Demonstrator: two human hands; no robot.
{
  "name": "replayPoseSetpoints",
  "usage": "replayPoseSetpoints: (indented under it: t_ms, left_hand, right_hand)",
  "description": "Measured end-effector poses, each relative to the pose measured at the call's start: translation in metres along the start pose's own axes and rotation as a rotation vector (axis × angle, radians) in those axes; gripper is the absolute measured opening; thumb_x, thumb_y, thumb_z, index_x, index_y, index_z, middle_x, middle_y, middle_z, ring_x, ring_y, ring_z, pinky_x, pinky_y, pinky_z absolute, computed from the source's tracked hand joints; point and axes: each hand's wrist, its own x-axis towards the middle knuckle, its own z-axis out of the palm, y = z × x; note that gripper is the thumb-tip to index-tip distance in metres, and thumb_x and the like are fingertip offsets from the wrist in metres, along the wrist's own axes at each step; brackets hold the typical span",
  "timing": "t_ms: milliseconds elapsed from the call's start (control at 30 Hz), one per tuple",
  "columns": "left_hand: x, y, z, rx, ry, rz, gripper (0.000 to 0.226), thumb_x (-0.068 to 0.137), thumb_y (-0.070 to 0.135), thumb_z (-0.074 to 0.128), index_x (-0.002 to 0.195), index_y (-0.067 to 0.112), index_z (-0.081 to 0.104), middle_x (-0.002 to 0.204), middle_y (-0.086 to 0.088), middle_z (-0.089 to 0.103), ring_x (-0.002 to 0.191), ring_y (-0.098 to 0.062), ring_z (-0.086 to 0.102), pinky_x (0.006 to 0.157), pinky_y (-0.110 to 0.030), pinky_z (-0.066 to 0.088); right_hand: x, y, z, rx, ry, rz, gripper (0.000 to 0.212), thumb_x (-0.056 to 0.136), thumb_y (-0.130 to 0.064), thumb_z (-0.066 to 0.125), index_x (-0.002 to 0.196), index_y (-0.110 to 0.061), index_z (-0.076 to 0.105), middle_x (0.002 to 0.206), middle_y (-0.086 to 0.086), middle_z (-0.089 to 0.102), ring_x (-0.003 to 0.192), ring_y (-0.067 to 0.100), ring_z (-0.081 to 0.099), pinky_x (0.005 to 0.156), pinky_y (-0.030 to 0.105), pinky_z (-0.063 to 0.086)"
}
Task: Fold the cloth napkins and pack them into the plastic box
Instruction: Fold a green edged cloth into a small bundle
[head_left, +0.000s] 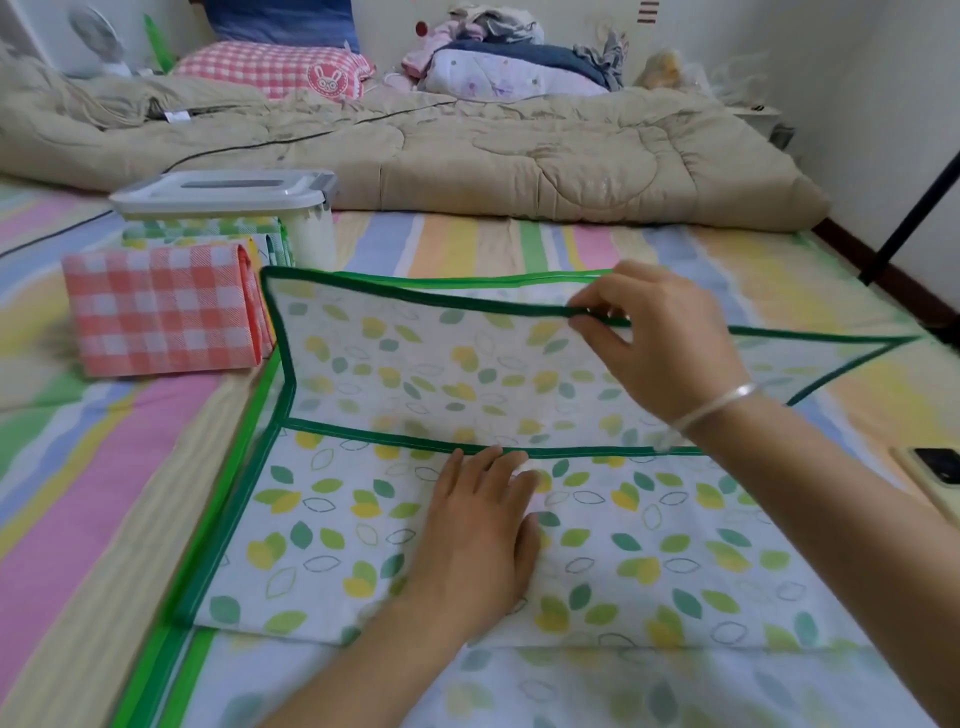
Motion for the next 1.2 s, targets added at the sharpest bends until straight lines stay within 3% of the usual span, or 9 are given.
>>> replayPoseSetpoints:
  t_ms: [200,267,333,467,533,600,733,900,1200]
  left_hand:
    - [0.002,0.002,-0.004,0.080,0.086,0.030,0.038,0.091,0.030,0.043,0.114,0.016,0.069,0.120,-0.002,0.069,0.117,-0.025,0.062,0.104,-0.051,0.048]
    - [0.003,0.007,-0.014,0.173,0.204,0.102,0.019,0.087,0.023,0.056,0.091,0.015,0.073,0.091,-0.005,0.071,0.088,-0.028,0.068,0.084,-0.043,0.056]
    - [0.003,0.019,-0.031,0.265,0.299,0.200,0.006,0.082,0.016,0.069,0.075,0.015,0.068,0.071,-0.004,0.062,0.065,-0.026,0.060,0.061,-0.035,0.049]
    - [-0.015,0.038,-0.061,0.249,0.465,0.435,0.021,0.087,0.018,0.070,0.068,0.019,0.060,0.061,0.001,0.049,0.053,-0.019,0.049,0.048,-0.031,0.035]
    - [-0.028,0.038,-0.074,0.197,0.466,0.517,0.025,0.088,0.016,0.069,0.065,0.018,0.059,0.061,0.000,0.047,0.053,-0.020,0.045,0.049,-0.030,0.034]
    - [-0.040,0.025,-0.081,0.160,0.385,0.508,0.019,0.090,0.017,0.067,0.071,0.016,0.064,0.068,0.000,0.054,0.060,-0.021,0.050,0.054,-0.033,0.041]
    - [-0.061,-0.019,-0.069,0.026,0.103,0.327,0.031,0.090,0.043,0.060,0.104,0.019,0.075,0.105,0.007,0.071,0.100,-0.015,0.064,0.085,-0.032,0.050]
    - [-0.070,-0.026,-0.070,-0.103,-0.004,0.223,0.042,0.088,0.055,0.058,0.106,0.023,0.078,0.110,0.013,0.073,0.102,-0.005,0.066,0.083,-0.027,0.057]
    - [-0.073,-0.016,-0.069,-0.124,0.045,0.267,0.027,0.088,0.042,0.061,0.096,0.023,0.079,0.100,0.013,0.074,0.096,-0.007,0.066,0.074,-0.029,0.057]
  right_hand:
    - [-0.087,-0.037,-0.028,0.068,-0.002,0.008,0.011,0.081,-0.015,0.077,0.089,-0.018,0.070,0.077,-0.007,0.060,0.069,0.014,0.059,0.058,0.037,0.053]
    - [-0.111,-0.042,-0.023,0.104,0.009,0.043,0.015,0.078,-0.015,0.079,0.087,-0.021,0.068,0.077,-0.010,0.059,0.069,0.012,0.059,0.059,0.036,0.054]
    - [-0.130,-0.044,-0.017,0.151,0.025,0.090,0.017,0.077,-0.015,0.080,0.084,-0.022,0.066,0.077,-0.011,0.060,0.069,0.012,0.060,0.059,0.036,0.054]
    - [-0.154,-0.047,-0.004,0.176,0.029,0.145,0.014,0.077,-0.014,0.077,0.082,-0.023,0.067,0.078,-0.013,0.060,0.072,0.009,0.059,0.060,0.033,0.053]
    - [-0.163,-0.049,0.002,0.129,-0.008,0.124,0.004,0.079,-0.028,0.065,0.082,-0.026,0.067,0.079,-0.014,0.059,0.076,0.008,0.058,0.060,0.030,0.049]
    - [-0.171,-0.048,0.008,0.083,-0.056,0.091,0.016,0.082,-0.037,0.056,0.081,-0.028,0.068,0.081,-0.015,0.061,0.077,0.010,0.058,0.056,0.031,0.049]
    - [-0.181,-0.045,0.015,0.057,-0.097,0.008,0.019,0.084,-0.036,0.057,0.081,-0.026,0.073,0.082,-0.014,0.065,0.077,0.013,0.061,0.051,0.029,0.052]
    - [-0.191,-0.043,0.014,0.053,-0.128,-0.060,0.029,0.088,-0.042,0.053,0.085,-0.024,0.076,0.086,-0.013,0.068,0.079,0.013,0.064,0.051,0.027,0.053]
    - [-0.200,-0.047,0.010,0.028,-0.051,-0.101,0.026,0.088,-0.034,0.055,0.082,-0.020,0.077,0.084,-0.010,0.069,0.075,0.014,0.064,0.057,0.023,0.051]
